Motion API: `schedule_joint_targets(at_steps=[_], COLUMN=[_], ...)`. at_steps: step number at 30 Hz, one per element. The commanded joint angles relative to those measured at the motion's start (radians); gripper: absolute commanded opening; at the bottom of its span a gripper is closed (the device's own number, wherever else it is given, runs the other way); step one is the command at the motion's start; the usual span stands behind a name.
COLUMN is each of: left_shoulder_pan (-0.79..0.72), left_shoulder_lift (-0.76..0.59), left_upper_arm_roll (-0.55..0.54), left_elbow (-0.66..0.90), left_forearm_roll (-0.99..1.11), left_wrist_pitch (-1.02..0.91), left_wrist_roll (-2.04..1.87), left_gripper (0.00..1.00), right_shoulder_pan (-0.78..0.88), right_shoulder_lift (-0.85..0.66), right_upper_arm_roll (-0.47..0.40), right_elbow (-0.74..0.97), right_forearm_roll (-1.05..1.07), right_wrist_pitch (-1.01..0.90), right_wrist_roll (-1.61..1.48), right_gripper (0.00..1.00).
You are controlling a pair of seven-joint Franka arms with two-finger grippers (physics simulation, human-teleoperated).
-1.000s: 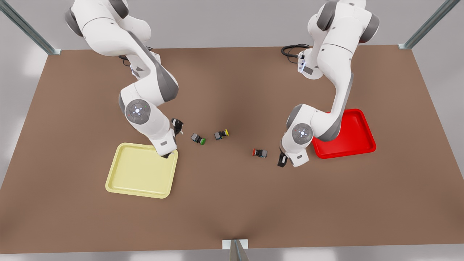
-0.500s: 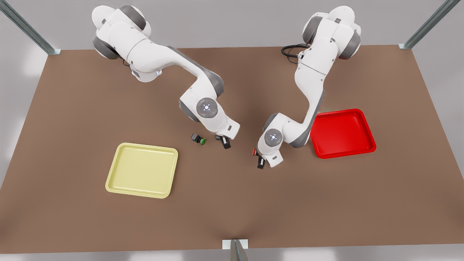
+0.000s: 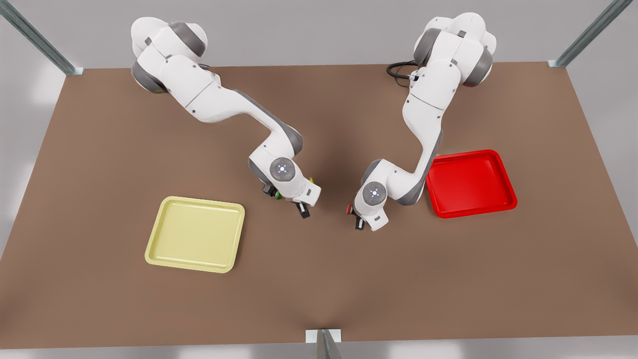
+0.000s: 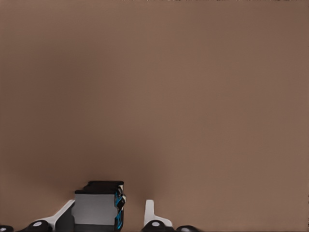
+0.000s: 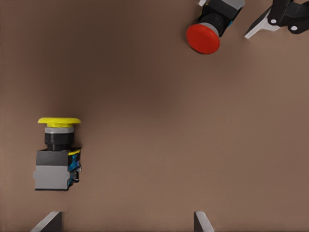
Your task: Place the switches on the corresponding trays according to their colors
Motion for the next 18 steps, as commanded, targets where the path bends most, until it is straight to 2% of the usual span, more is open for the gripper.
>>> schedule_joint_targets(at_steps=[1,7,9,18], left_shoulder_pan=[0.0,0.0,0.0,0.0], left_shoulder_lift=[0.001,-0.001,-0.001,-0.001], left_upper_arm_roll=[0.0,0.002,0.002,0.002], left_elbow=[0.0,-0.001,0.0,0.0], left_forearm_roll=[0.0,0.0,0.0,0.0], left_wrist_pitch=[0.0,0.0,0.0,0.0], left_wrist_roll=[0.0,0.008,0.008,0.008], left_gripper=[0.54,0.52,0.52,0.52], right_shoulder_pan=[0.0,-0.002,-0.014,-0.011], right_shoulder_lift=[-0.005,-0.083,-0.095,-0.036], right_upper_arm_roll=[0.002,0.046,0.048,0.003], right_elbow=[-0.008,-0.187,-0.267,-0.316], right_forearm_roll=[0.0,0.002,0.0,-0.054], right_wrist_pitch=[0.0,0.083,0.164,0.315], right_wrist_roll=[0.0,0.1,0.1,0.101], right_gripper=[1.0,1.0,1.0,1.0])
